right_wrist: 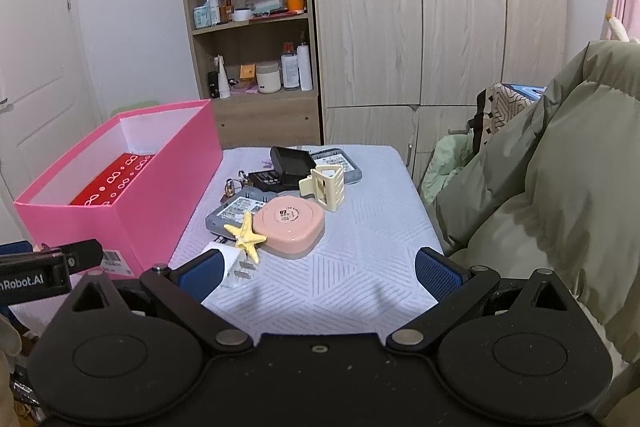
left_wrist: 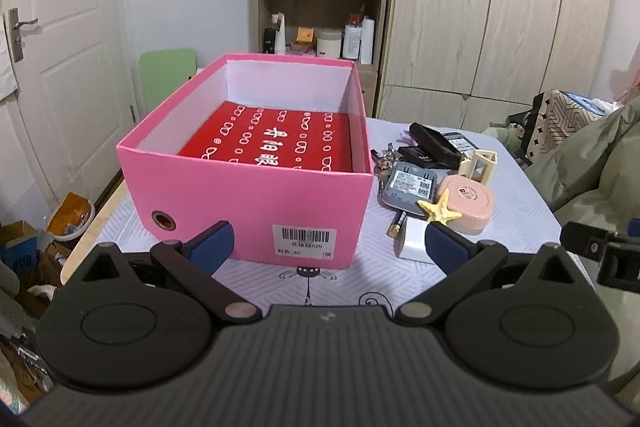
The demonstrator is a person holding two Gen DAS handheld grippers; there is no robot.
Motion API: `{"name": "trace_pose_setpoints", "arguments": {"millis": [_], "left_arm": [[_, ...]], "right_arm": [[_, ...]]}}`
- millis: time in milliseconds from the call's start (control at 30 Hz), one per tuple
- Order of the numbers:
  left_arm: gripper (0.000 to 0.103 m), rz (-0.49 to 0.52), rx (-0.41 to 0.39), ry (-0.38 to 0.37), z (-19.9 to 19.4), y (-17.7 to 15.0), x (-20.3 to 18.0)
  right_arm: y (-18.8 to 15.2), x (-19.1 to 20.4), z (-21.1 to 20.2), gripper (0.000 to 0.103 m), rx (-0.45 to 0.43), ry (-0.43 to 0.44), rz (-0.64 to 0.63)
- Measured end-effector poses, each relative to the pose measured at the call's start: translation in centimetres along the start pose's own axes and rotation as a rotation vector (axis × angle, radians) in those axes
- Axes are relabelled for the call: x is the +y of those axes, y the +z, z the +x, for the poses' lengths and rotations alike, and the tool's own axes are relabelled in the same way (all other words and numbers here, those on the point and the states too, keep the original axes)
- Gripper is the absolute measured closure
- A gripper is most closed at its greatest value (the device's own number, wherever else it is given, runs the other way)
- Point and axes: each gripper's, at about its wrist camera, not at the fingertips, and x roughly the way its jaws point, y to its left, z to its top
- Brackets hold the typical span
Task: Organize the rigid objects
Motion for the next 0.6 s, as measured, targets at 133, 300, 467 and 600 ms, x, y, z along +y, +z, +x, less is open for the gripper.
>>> {"name": "trace_pose_setpoints", "arguments": {"millis": [133,300,467,600], "left_arm": [[0.0,0.001,0.006,-0.004,0.2,0.0,0.0],[0.0,0.001,0.009,0.001,0.2,0.0,0.2],[0.0,-0.002,0.009,0.0,0.1,-0.1,0.4],[0.0,0.014,0.025,-0.015,0.2,0.0,0.4]], "right_arm": [[0.4,0.1,0.1,0.0,-0.017,-0.004,0.0],[0.8,0.4,0.2,0.0,-0.028,0.003,0.0],[0.9,0.9,0.4,0.0,-0.024,0.01,-0.006],[1.0,1.1,0.5,0.0,-0.024,0.011,-0.013]]}}
